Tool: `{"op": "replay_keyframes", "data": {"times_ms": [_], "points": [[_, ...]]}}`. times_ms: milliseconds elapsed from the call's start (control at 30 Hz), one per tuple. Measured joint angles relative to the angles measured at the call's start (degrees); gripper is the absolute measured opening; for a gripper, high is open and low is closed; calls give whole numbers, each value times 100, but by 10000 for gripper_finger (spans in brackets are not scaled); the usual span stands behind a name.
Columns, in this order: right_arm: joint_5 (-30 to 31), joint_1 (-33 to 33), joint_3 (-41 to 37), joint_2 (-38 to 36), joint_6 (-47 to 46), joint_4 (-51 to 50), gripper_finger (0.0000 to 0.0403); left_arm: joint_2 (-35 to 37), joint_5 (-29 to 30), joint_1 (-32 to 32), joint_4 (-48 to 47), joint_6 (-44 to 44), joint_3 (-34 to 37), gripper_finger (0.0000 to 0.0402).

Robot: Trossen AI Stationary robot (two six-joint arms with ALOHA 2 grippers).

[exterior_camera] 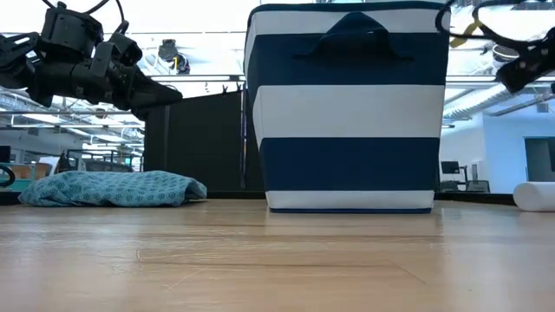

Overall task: Pick & place medical supplies in basket/bin
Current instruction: Put the white pill bottle into the blue bin

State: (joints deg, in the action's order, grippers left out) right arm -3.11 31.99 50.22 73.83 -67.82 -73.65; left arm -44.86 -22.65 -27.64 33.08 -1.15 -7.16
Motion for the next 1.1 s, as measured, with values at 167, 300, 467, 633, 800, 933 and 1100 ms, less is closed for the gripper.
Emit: {"op": "replay_keyframes", "data": {"times_ms": [167,300,467,633,800,933,1100], "points": [[303,-1,0,-179,34,230,0,0,2,-2,-40,107,0,26],[299,0,0,-180,204,403,0,0,2,0,-37,103,0,26],[198,0,0,-181,779,789,0,-1,4,-2,-53,-9,0,26],[-14,0,2,-180,1665,1214,0,0,4,-2,-38,-35,0,26],[-16,0,2,-180,2136,1289,0,0,9,0,-35,111,0,26],[-16,0,2,-180,2206,1304,0,0,-2,-2,-69,101,0,26],[-167,0,2,-180,2342,1357,0,0,-177,2,-146,75,0,26]]}}
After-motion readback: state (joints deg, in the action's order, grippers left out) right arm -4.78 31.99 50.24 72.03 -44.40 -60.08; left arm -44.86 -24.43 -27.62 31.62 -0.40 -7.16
